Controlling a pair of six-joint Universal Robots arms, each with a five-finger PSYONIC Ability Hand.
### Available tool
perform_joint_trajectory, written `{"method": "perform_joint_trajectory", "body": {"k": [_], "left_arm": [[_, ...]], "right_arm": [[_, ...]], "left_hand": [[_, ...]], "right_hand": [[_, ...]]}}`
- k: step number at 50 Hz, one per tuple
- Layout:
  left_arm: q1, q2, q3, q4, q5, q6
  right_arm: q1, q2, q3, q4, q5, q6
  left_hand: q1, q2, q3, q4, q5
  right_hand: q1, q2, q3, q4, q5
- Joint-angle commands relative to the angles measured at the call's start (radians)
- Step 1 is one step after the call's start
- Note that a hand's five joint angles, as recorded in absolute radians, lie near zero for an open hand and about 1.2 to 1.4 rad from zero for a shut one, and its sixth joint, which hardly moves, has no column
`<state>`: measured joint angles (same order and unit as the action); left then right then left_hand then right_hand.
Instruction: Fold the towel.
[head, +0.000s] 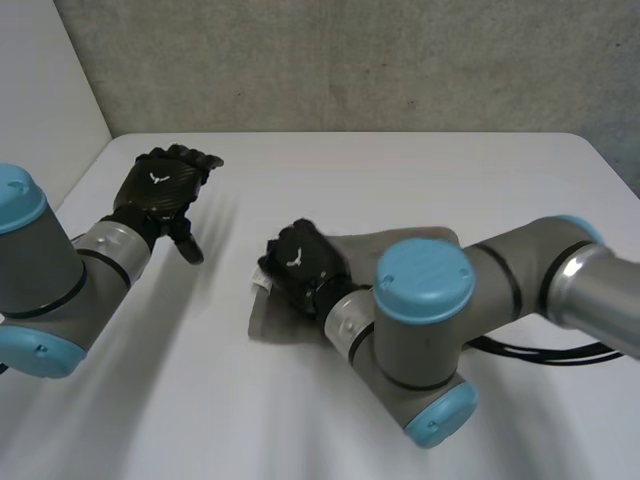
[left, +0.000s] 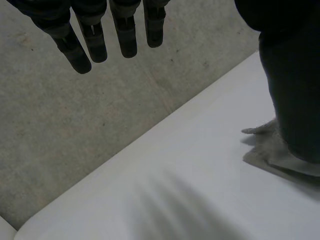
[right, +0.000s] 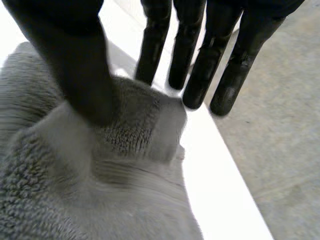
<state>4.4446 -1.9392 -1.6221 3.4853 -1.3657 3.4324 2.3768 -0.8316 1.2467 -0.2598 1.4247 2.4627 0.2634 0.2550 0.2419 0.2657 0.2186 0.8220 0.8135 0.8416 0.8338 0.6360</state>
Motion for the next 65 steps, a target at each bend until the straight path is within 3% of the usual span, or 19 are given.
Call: {"method": "perform_joint_trajectory", "body": {"k": [1, 6, 11, 18, 23, 31, 36, 37, 38, 39, 40, 41, 48, 50, 59, 65], "left_arm": [[-0.014, -0.010, -0.004, 0.001, 0.000, 0.001], [-0.018, -0.010, -0.004, 0.001, 0.002, 0.001], [-0.025, -0.009, -0.005, 0.001, 0.002, -0.001], [-0.030, -0.012, -0.008, 0.001, 0.002, -0.001], [-0.036, -0.014, -0.018, 0.008, 0.004, -0.001], [-0.036, -0.021, -0.022, 0.014, 0.004, -0.001], [-0.036, -0.023, -0.024, 0.014, 0.002, -0.001], [-0.036, -0.023, -0.024, 0.014, 0.002, -0.001], [-0.036, -0.023, -0.024, 0.014, 0.002, -0.001], [-0.036, -0.023, -0.024, 0.014, 0.002, -0.001], [-0.036, -0.023, -0.024, 0.014, 0.002, -0.001], [-0.036, -0.023, -0.024, 0.014, 0.002, -0.001], [-0.036, -0.021, -0.022, 0.014, 0.002, -0.001], [-0.036, -0.017, -0.021, 0.014, 0.000, -0.001], [-0.031, 0.009, -0.013, 0.015, 0.000, -0.004], [-0.014, 0.088, -0.008, 0.023, -0.001, -0.022]], "right_arm": [[-0.011, -0.012, 0.016, 0.010, -0.032, 0.035], [-0.068, -0.169, 0.089, 0.005, -0.052, 0.179], [-0.224, -0.329, 0.187, 0.045, -0.055, 0.347], [-0.370, -0.389, 0.315, 0.165, -0.064, 0.351], [-0.465, -0.386, 0.445, 0.165, -0.095, 0.344], [-0.516, -0.371, 0.539, 0.105, -0.132, 0.289], [-0.512, -0.342, 0.537, 0.090, -0.119, 0.283], [-0.510, -0.322, 0.531, 0.090, -0.112, 0.280], [-0.508, -0.307, 0.525, 0.090, -0.103, 0.274], [-0.508, -0.307, 0.525, 0.090, -0.102, 0.274], [-0.508, -0.302, 0.522, 0.086, -0.087, 0.263], [-0.505, -0.304, 0.517, 0.077, -0.060, 0.248], [-0.487, -0.339, 0.477, 0.013, 0.068, 0.133], [-0.405, -0.351, 0.420, 0.007, 0.085, 0.061], [-0.117, -0.245, 0.229, -0.003, 0.077, -0.062], [0.019, -0.123, 0.131, -0.027, -0.015, -0.146]], "left_hand": [[-0.085, -0.077, -0.064, -0.087, -0.215], [-0.085, -0.077, -0.064, -0.087, -0.215], [-0.085, -0.077, -0.064, -0.087, -0.215], [-0.085, -0.077, -0.064, -0.087, -0.215], [-0.085, -0.077, -0.064, -0.087, -0.215], [-0.085, -0.077, -0.064, -0.087, -0.215], [-0.085, -0.077, -0.064, -0.087, -0.215], [-0.085, -0.077, -0.064, -0.087, -0.215], [-0.085, -0.077, -0.064, -0.087, -0.215], [-0.085, -0.077, -0.064, -0.087, -0.215], [-0.085, -0.077, -0.064, -0.087, -0.215], [-0.085, -0.077, -0.064, -0.087, -0.215], [-0.085, -0.077, -0.064, -0.087, -0.215], [-0.085, -0.077, -0.064, -0.087, -0.215], [-0.088, -0.080, -0.067, -0.090, -0.218], [-0.088, -0.080, -0.067, -0.090, -0.218]], "right_hand": [[-0.647, -0.639, -0.667, -0.659, -0.636], [-0.647, -0.639, -0.667, -0.659, -0.636], [-0.647, -0.639, -0.667, -0.659, -0.636], [-0.647, -0.639, -0.667, -0.659, -0.636], [-0.406, -0.397, -0.425, -0.418, -0.394], [-0.209, -0.200, -0.228, -0.220, -0.197], [-0.141, -0.133, -0.161, -0.153, -0.130], [-0.042, -0.034, -0.062, -0.054, -0.031], [0.203, 0.211, 0.183, 0.191, 0.214], [0.205, 0.214, 0.186, 0.194, 0.217], [0.499, 0.507, 0.479, 0.487, 0.510], [0.574, 0.582, 0.554, 0.562, 0.585], [0.574, 0.583, 0.555, 0.562, 0.586], [0.574, 0.583, 0.555, 0.562, 0.586], [0.574, 0.583, 0.555, 0.562, 0.586], [0.574, 0.583, 0.555, 0.562, 0.586]]}}
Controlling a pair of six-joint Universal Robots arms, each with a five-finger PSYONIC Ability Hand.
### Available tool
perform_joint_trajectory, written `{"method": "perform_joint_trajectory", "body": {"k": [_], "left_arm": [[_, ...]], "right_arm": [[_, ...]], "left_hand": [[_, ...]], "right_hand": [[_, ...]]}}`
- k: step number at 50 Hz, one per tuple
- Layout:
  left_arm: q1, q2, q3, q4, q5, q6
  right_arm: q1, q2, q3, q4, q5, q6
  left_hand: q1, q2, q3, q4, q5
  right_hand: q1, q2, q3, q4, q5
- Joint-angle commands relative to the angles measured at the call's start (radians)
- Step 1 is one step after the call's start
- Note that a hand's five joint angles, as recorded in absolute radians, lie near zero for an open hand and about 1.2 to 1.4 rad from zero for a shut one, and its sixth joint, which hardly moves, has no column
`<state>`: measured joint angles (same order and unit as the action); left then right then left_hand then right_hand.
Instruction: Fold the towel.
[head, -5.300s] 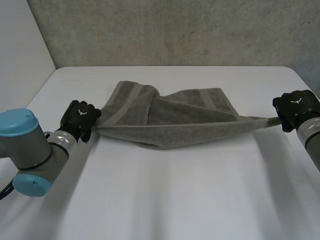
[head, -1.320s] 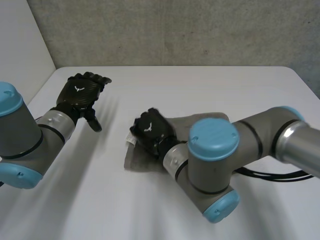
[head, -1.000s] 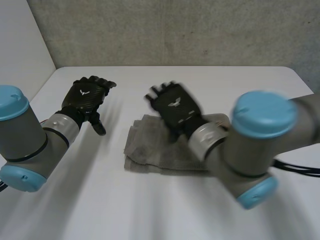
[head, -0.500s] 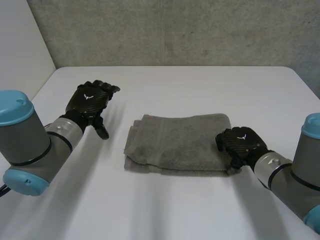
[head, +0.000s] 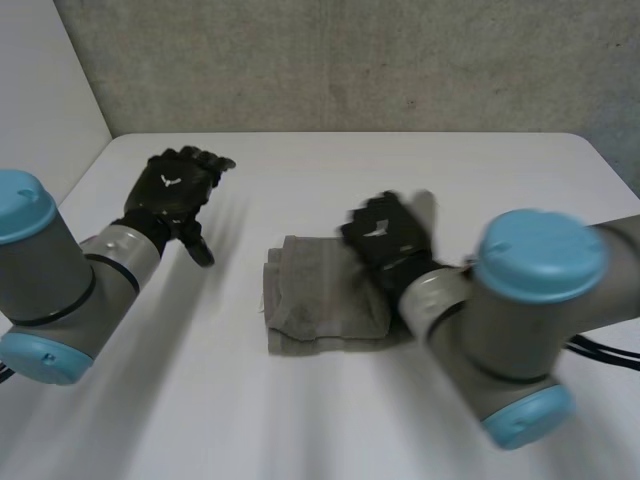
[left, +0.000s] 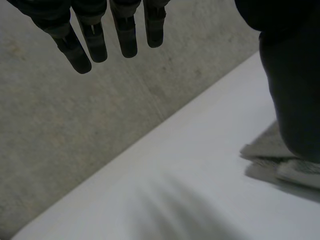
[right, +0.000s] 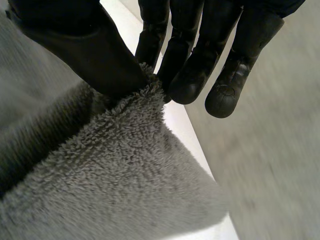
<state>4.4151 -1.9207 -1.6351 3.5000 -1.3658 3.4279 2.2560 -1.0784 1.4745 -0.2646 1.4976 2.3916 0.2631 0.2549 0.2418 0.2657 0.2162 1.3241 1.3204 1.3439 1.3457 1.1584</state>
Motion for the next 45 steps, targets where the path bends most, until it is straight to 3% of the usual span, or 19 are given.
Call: {"method": "perform_joint_trajectory", "body": {"k": [1, 5, 9, 10, 11, 12, 13, 14, 16, 24, 31, 37, 45], "left_arm": [[0.018, 0.077, 0.006, 0.013, -0.001, -0.035], [0.027, 0.098, 0.006, 0.022, -0.001, -0.087], [0.027, 0.101, 0.008, 0.022, -0.001, -0.105], [0.024, 0.101, 0.008, 0.022, -0.001, -0.108], [0.018, 0.101, 0.011, 0.022, -0.002, -0.110], [0.018, 0.101, 0.011, 0.022, -0.002, -0.110], [0.015, 0.098, 0.012, 0.024, -0.004, -0.113], [0.012, 0.095, 0.015, 0.022, -0.006, -0.119], [0.006, 0.092, 0.020, 0.022, -0.010, -0.131], [-0.078, 0.022, 0.067, 0.019, -0.032, -0.197], [-0.190, -0.101, 0.136, 0.011, -0.091, -0.251], [-0.264, -0.214, 0.179, -0.009, -0.110, -0.266], [-0.276, -0.316, 0.205, -0.074, -0.166, -0.253]], "right_arm": [[0.157, 0.152, -0.106, -0.022, -0.130, -0.081], [0.171, 0.201, -0.117, -0.018, -0.200, -0.078], [0.166, 0.195, -0.119, -0.021, -0.188, -0.043], [0.163, 0.186, -0.114, -0.021, -0.175, -0.002], [0.163, 0.186, -0.114, -0.021, -0.175, -0.002], [0.157, 0.157, -0.103, -0.022, -0.166, 0.067], [0.152, 0.094, -0.088, -0.022, -0.157, 0.158], [0.152, 0.094, -0.088, -0.022, -0.157, 0.159], [0.096, 0.004, -0.053, -0.024, -0.152, 0.321], [-0.065, -0.087, -0.020, 0.039, -0.120, 0.559], [-0.168, -0.077, -0.033, 0.142, -0.085, 0.643], [-0.185, 0.032, -0.076, 0.168, -0.096, 0.713], [-0.174, 0.158, -0.115, 0.208, -0.155, 0.722]], "left_hand": [[-0.088, -0.080, -0.067, -0.090, -0.215], [-0.085, -0.077, -0.064, -0.087, -0.212], [-0.085, -0.077, -0.064, -0.087, -0.212], [-0.085, -0.077, -0.064, -0.087, -0.212], [-0.085, -0.077, -0.064, -0.087, -0.212], [-0.085, -0.077, -0.064, -0.087, -0.212], [-0.082, -0.074, -0.061, -0.084, -0.210], [-0.079, -0.071, -0.058, -0.082, -0.207], [-0.076, -0.068, -0.055, -0.079, -0.204], [-0.070, -0.062, -0.049, -0.073, -0.198], [-0.070, -0.062, -0.049, -0.073, -0.198], [-0.070, -0.062, -0.049, -0.073, -0.198], [-0.067, -0.059, -0.046, -0.070, -0.195]], "right_hand": [[0.072, 0.076, 0.052, 0.051, 0.063], [0.072, 0.076, 0.052, 0.051, 0.063], [0.072, 0.076, 0.052, 0.051, 0.063], [-0.290, -0.286, -0.310, -0.312, -0.299], [-0.294, -0.290, -0.314, -0.315, -0.303], [-0.631, -0.627, -0.651, -0.653, -0.640], [-0.800, -0.796, -0.820, -0.822, -0.809], [-0.802, -0.798, -0.821, -0.823, -0.811], [-1.030, -1.026, -1.049, -1.051, -1.038], [-1.084, -1.080, -1.103, -1.105, -1.092], [-1.148, -1.144, -1.168, -1.170, -1.157], [-1.150, -1.146, -1.169, -1.171, -1.158], [-1.150, -1.146, -1.169, -1.171, -1.158]]}}
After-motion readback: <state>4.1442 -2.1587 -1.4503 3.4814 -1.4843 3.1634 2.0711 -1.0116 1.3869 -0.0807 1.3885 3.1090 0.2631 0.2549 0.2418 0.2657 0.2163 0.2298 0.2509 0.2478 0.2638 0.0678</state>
